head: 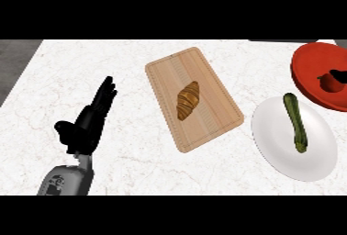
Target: Pick the bell pepper from the plate and place it in the bowl
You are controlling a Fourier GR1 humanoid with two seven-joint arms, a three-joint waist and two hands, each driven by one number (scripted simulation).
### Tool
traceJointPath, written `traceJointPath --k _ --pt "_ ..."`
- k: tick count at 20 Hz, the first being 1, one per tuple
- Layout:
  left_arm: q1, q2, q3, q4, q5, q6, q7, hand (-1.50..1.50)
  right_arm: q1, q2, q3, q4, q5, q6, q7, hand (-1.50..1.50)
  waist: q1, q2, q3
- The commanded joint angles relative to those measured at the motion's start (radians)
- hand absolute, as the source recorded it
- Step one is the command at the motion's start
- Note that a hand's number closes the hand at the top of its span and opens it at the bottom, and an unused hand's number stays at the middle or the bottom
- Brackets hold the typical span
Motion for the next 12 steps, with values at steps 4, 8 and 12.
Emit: traceJointPath --k 4,8,12 --pt "0.007 0.029 0.026 -0.04 0.017 -0.018 0.029 0.0 0.019 0.005 -0.118 -0.048 -0.121 -0.047 -0.207 -1.5 -0.003 -0.005 -0.001" --pt "-0.016 -0.019 0.004 0.026 -0.024 0.027 -0.004 0.0 0.005 -0.003 -0.173 -0.057 -0.175 -0.088 -0.253 -1.5 -0.012 -0.004 -0.002" --pt "0.001 -0.035 -0.013 -0.012 -0.039 0.045 0.025 0.0 0.021 -0.033 -0.225 -0.047 -0.242 -0.023 -0.252 -1.5 -0.021 -0.011 -0.002"
